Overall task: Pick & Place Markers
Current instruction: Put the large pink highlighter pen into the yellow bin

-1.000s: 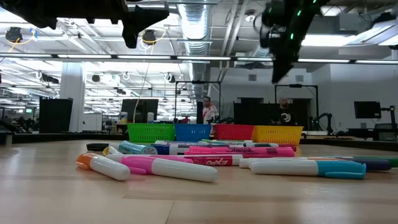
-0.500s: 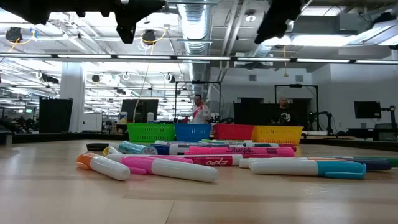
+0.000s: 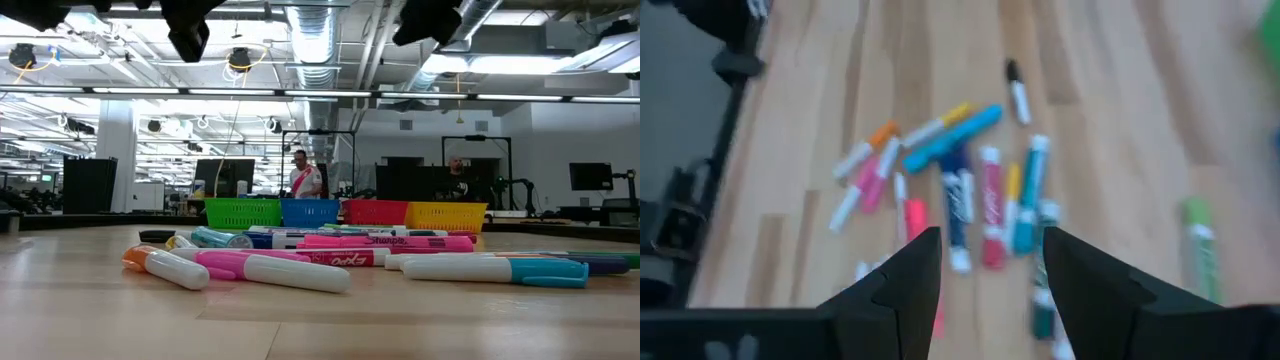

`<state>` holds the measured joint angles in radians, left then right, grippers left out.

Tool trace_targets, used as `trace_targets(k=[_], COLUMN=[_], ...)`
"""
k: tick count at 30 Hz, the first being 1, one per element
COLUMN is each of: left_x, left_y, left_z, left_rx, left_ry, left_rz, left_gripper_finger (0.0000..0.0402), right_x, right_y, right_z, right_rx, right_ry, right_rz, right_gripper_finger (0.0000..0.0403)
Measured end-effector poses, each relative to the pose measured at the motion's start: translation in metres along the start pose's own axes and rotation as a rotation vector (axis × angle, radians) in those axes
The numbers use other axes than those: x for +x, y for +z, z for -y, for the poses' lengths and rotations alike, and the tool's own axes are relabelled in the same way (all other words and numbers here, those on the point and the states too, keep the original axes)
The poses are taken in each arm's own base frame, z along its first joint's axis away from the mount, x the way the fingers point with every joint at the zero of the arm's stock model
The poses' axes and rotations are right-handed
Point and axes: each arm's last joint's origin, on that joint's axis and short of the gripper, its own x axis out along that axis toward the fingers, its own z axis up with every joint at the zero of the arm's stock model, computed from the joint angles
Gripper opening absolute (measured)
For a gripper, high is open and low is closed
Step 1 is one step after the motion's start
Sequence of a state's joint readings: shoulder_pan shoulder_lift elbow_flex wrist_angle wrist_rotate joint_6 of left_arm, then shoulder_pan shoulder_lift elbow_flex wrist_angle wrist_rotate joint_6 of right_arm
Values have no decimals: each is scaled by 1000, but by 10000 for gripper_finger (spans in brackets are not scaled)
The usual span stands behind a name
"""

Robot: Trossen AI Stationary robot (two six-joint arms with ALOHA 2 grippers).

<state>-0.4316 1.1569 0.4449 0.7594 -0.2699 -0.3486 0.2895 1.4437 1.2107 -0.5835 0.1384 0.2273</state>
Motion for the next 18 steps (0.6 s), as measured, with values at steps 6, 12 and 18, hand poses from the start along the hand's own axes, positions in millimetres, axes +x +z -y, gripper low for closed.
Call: trace_targets(k=[6, 12, 18], left_x=[2, 5, 4], left_y=[-9, -19, -23], left_z=[5, 8, 11], left_rx=[6, 9, -70], left_ry=[-4, -14, 33], left_rz=[-27, -69, -62], left_gripper_finger=[195, 195, 195], right_x=[42, 84, 114], right_y=[-9, -28, -52], right_z=[-20, -34, -46], right_rx=[45, 53, 5], right_ry=[9, -5, -26], right_rz=[-70, -187, -314], right_gripper_finger=[161, 152, 142])
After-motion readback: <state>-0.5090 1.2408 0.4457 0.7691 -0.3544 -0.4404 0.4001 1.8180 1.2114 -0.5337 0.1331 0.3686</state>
